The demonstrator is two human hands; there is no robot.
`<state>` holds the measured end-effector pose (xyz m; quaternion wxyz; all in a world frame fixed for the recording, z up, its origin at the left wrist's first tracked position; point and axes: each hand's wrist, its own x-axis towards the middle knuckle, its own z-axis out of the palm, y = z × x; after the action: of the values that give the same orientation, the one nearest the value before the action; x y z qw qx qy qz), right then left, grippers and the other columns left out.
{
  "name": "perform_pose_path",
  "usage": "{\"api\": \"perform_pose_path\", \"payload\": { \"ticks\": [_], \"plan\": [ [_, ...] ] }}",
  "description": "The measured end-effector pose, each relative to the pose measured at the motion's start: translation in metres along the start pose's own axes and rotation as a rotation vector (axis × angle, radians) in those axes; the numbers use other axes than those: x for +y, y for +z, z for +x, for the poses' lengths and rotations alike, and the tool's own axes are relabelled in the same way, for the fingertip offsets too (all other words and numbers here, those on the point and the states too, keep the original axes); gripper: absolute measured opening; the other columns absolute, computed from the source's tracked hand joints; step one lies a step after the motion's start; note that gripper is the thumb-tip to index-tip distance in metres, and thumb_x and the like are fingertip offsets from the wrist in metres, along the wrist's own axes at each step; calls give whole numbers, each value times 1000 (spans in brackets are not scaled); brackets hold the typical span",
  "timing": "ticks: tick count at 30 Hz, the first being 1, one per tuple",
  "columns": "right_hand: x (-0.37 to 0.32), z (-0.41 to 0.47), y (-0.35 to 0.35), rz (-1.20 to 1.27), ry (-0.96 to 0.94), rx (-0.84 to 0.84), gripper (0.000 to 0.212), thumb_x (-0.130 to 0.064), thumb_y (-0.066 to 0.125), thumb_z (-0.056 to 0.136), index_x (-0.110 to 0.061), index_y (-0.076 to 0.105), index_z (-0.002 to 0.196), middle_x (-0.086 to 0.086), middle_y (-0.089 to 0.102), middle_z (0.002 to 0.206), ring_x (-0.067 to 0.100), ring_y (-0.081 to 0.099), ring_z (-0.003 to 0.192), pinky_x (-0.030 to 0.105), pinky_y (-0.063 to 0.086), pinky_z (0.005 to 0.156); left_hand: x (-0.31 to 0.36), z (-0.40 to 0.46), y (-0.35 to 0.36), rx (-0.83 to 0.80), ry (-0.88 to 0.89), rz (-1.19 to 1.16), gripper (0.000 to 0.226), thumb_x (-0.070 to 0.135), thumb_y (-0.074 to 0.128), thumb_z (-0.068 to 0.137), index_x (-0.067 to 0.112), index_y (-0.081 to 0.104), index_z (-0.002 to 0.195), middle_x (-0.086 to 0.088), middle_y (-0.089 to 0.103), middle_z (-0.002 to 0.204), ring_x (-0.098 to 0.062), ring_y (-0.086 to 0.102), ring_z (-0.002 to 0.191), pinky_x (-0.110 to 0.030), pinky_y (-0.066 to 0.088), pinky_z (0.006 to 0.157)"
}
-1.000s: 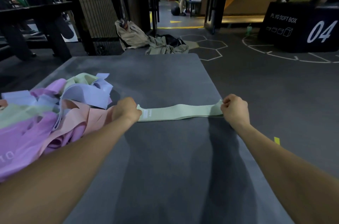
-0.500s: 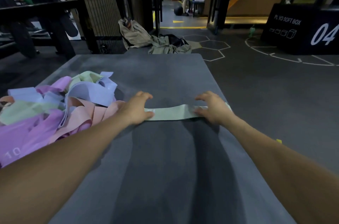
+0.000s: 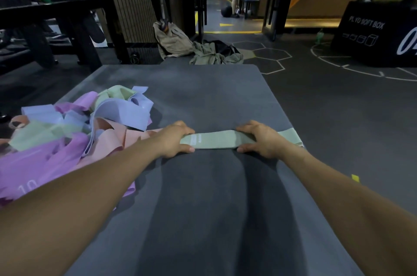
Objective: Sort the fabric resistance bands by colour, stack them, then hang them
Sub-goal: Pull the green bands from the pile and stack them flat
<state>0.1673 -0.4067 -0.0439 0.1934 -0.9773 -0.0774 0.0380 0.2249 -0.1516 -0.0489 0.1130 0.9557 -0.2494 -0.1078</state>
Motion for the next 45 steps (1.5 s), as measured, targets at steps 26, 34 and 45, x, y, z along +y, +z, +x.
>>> {"api": "perform_pose_path", "payload": {
  "ticks": [26,34,45],
  "plan": [
    [-56,9,-19,-17,47,-28,68,-29,71,82,-16,40,141,7,41,141,22,41,130,25,32,103,4,-13,-20,203,-47,-336,57,8,57,86,19,40,139,-1,39,145,-17,45,127,-28,38,105],
    [-155,58,-10,118,-95,142,35,-14,60,90,-1,57,122,13,56,125,28,53,116,30,39,94,-56,-58,-84,573,-131,-217,34,2,53,86,6,57,120,-11,54,121,-25,55,110,-28,39,96],
    [-271,150,28,268,-73,238,24,-26,57,92,-2,55,89,16,55,94,28,51,91,35,40,76,-158,-76,-108,601,-336,-50,43,17,62,85,13,52,126,-8,48,129,-28,47,119,-36,40,96]
  ]
}}
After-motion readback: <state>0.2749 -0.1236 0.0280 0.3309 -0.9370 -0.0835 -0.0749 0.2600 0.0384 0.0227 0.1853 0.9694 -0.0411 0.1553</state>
